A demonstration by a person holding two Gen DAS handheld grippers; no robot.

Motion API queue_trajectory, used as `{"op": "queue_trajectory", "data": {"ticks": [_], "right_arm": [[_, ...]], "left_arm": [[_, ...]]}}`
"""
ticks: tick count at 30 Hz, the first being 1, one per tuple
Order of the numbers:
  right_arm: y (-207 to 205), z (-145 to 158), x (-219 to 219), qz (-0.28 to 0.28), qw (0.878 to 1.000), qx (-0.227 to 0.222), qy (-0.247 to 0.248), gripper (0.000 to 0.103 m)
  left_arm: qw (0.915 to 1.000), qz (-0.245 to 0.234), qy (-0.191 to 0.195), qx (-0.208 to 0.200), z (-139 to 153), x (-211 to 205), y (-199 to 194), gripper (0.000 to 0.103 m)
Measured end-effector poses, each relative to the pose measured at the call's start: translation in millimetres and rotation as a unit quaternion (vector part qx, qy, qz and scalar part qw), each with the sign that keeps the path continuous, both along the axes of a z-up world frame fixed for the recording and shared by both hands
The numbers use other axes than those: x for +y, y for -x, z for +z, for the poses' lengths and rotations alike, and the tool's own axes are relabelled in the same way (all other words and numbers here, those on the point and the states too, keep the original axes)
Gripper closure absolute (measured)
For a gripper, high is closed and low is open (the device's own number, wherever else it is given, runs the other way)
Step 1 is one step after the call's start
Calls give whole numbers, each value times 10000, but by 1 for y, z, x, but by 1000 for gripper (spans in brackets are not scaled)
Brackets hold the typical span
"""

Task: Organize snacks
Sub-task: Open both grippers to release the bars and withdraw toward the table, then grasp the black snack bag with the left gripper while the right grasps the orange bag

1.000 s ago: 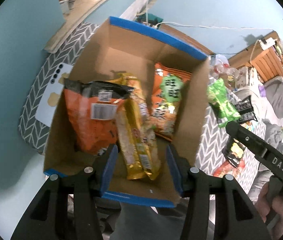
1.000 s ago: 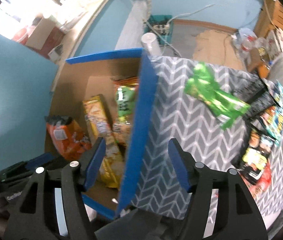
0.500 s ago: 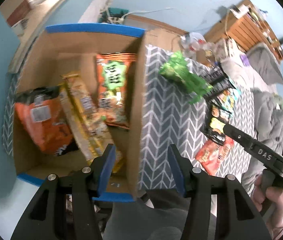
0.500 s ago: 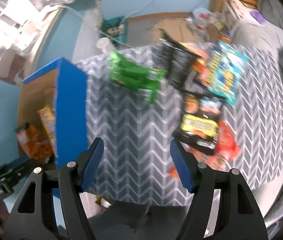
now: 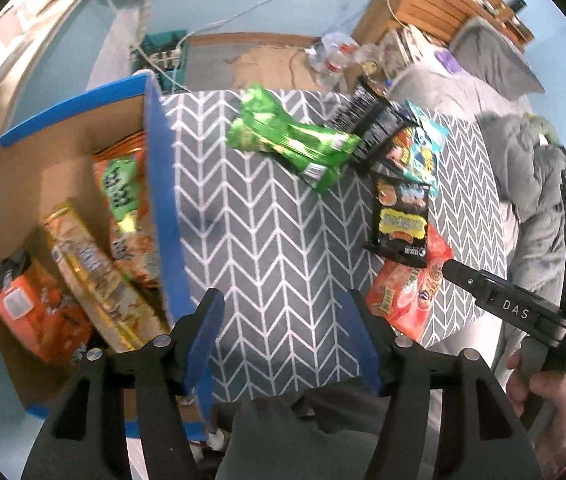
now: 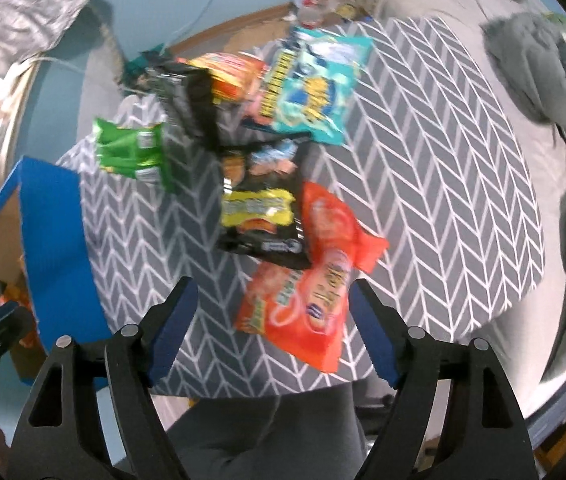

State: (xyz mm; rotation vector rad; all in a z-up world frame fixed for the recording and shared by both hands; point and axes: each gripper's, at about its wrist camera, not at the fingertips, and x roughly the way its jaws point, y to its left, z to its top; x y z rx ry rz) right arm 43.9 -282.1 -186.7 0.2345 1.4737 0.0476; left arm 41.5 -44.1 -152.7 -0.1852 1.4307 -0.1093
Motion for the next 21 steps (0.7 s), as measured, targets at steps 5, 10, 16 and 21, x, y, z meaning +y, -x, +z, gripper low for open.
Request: {"op": "queue_trajectory", "data": {"ticks": [5, 10, 16, 21], "right_arm": [[6, -22, -10, -328, 9993, 154, -11, 24], [13, -48, -14, -591, 9977, 317, -32, 24], [13, -66, -5, -621, 9975, 342, 40, 24], [12, -80, 7, -564, 9975, 392, 150, 24]], "left_arm": [[9999, -168, 31, 9, -15, -19, -5, 40], [9997, -237, -15, 26, -33, -31, -9, 40], [9998, -188, -95, 45, -52, -37, -13, 40], [9994, -260, -237, -19, -70, -44, -15, 40]]}}
